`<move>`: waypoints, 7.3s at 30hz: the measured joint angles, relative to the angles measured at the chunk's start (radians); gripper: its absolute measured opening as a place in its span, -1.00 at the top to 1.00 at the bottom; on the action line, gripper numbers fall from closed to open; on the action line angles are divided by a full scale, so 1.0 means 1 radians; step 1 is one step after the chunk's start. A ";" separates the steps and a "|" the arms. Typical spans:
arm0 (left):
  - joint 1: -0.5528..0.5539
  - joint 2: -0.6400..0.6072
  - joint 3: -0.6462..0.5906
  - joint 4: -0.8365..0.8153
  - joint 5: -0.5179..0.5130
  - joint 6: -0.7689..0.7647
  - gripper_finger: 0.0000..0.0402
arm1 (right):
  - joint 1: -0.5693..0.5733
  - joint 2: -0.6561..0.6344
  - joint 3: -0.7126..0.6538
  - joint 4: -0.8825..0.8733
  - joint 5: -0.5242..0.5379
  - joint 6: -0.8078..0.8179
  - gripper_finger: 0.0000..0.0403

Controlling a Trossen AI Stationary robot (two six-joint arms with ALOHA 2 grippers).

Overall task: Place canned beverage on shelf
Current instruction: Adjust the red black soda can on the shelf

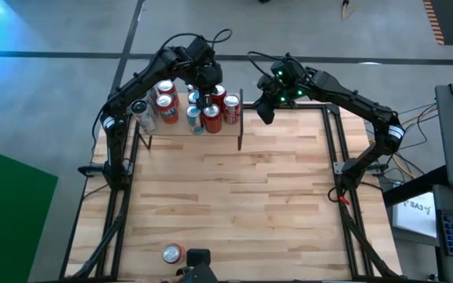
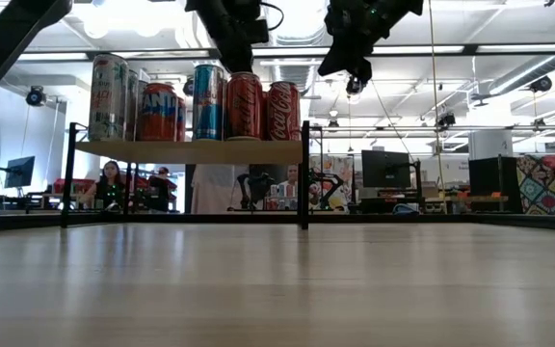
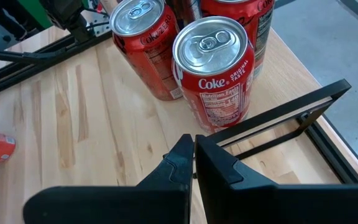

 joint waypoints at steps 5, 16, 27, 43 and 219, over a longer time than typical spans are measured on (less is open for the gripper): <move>0.000 -0.002 -0.017 0.008 0.002 0.009 1.00 | 0.000 0.000 0.000 0.000 0.000 0.000 0.95; -0.001 0.000 0.021 -0.072 -0.004 0.011 1.00 | 0.000 0.000 0.000 0.000 0.000 0.010 0.95; 0.000 0.000 0.033 -0.087 -0.126 0.028 1.00 | 0.003 0.000 0.000 0.000 0.000 0.012 0.95; -0.001 -0.003 0.034 -0.040 -0.045 0.041 1.00 | 0.006 0.000 0.000 0.008 0.000 0.011 0.95; -0.020 -0.067 -0.001 -0.117 0.067 -0.028 1.00 | 0.069 0.000 0.000 0.057 0.006 0.002 0.95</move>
